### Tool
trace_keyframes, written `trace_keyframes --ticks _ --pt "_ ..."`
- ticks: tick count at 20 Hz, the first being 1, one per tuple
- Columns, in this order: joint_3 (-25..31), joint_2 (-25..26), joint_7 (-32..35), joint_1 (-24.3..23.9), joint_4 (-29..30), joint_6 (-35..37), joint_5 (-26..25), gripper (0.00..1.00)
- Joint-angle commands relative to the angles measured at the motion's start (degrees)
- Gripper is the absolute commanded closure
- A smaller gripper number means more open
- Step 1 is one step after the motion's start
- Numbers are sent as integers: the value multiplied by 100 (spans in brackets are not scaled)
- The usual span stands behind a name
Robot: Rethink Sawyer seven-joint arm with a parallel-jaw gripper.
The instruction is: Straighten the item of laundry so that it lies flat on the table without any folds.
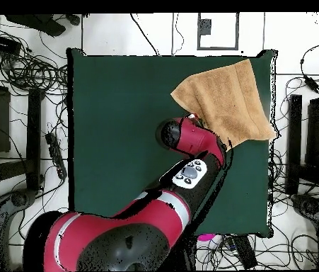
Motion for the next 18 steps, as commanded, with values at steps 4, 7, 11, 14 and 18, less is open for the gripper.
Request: trace_keyframes --ticks 4,7,11,14,18 --pt "1392 -617 335 -492 852 -970 -412 0" --pt "1698 -785 250 -652 978 -1089 -573 0" --pt "2036 -932 211 -832 1070 -1236 -812 0" --pt "2180 -986 251 -926 1116 -1382 -986 0" --pt "2138 -958 254 -908 1024 -1396 -1198 100"
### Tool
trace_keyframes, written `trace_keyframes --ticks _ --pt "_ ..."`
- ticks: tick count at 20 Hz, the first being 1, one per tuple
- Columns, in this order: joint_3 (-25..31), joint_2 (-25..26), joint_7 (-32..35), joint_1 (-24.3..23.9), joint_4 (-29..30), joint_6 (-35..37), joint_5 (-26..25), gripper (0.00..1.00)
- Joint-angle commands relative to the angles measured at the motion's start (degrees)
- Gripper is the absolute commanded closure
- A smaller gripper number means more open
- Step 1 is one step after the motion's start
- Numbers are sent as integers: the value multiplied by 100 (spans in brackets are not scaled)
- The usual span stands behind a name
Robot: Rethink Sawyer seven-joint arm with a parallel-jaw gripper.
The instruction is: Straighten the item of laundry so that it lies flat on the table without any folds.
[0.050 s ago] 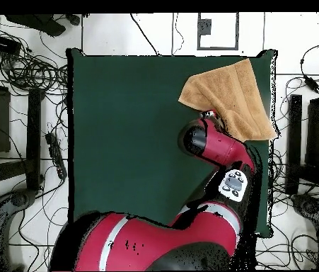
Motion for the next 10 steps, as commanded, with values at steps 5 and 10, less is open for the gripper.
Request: trace_keyframes --ticks 5,10 --pt "1098 -36 302 68 459 -243 -413 100" --pt "1233 -88 348 -22 495 -309 -537 100"
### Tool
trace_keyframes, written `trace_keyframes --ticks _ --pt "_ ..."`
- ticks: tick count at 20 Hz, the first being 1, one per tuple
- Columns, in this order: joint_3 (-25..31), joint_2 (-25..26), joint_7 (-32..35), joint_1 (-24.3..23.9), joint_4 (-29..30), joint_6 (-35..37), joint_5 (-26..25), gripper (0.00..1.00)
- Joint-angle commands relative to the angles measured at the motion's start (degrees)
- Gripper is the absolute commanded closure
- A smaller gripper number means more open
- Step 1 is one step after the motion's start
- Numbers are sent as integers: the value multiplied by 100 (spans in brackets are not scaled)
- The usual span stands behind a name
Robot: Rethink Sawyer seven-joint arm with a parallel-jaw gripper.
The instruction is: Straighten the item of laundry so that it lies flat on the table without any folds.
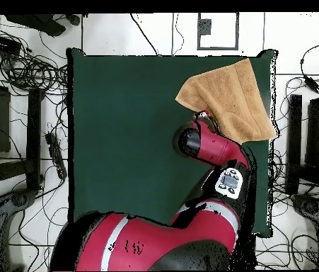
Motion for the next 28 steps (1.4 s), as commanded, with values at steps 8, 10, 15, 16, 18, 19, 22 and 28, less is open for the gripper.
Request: trace_keyframes --ticks 8,10,15,16,18,19,22,28 --pt "1741 -757 702 -277 1244 899 315 100" --pt "1840 -1018 847 -266 1478 1327 519 100" --pt "1605 -1337 1158 60 1641 2146 867 100" --pt "1640 -1384 1159 53 1685 2229 924 100" --pt "1625 -1412 1139 93 1724 2250 996 100" --pt "1609 -1420 1126 91 1726 2250 1028 100" --pt "1536 -1366 1099 126 1711 2114 1080 100" --pt "527 -414 1355 591 988 356 919 100"
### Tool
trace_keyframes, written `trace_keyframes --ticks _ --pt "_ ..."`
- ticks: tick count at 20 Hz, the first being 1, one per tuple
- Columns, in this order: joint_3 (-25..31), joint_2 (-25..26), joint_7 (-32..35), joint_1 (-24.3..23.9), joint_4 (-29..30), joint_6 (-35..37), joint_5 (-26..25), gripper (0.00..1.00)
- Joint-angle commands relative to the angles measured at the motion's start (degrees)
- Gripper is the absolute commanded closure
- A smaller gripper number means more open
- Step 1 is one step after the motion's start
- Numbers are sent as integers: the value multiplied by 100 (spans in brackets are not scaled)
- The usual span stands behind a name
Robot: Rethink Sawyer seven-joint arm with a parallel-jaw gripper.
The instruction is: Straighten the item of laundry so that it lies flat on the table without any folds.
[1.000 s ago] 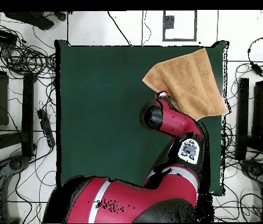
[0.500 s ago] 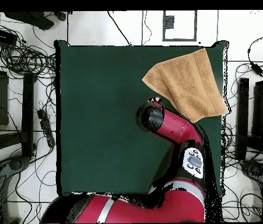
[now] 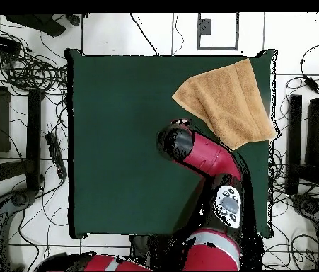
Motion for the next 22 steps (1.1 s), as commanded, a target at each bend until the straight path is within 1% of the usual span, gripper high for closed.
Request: trace_keyframes --ticks 1,2,3,6,10,11,12,13,14,17,22 --pt "-401 1155 1522 630 -262 -1519 364 100" --pt "-618 1386 1627 758 -371 -1864 538 100" --pt "-730 1542 1639 815 -445 -2040 677 100" --pt "-731 1714 1483 814 -483 -2407 954 100" --pt "-770 1912 1222 920 -531 -2577 1367 100" --pt "-775 1948 1123 925 -544 -2583 1442 100" --pt "-915 1967 1010 1033 -562 -2480 1485 100" --pt "-877 1960 970 1019 -545 -2574 1526 100" --pt "-821 1970 863 987 -558 -2570 1576 0" --pt "-898 2011 796 1007 -570 -2615 1558 0" --pt "-842 2002 728 932 -581 -2712 1486 0"
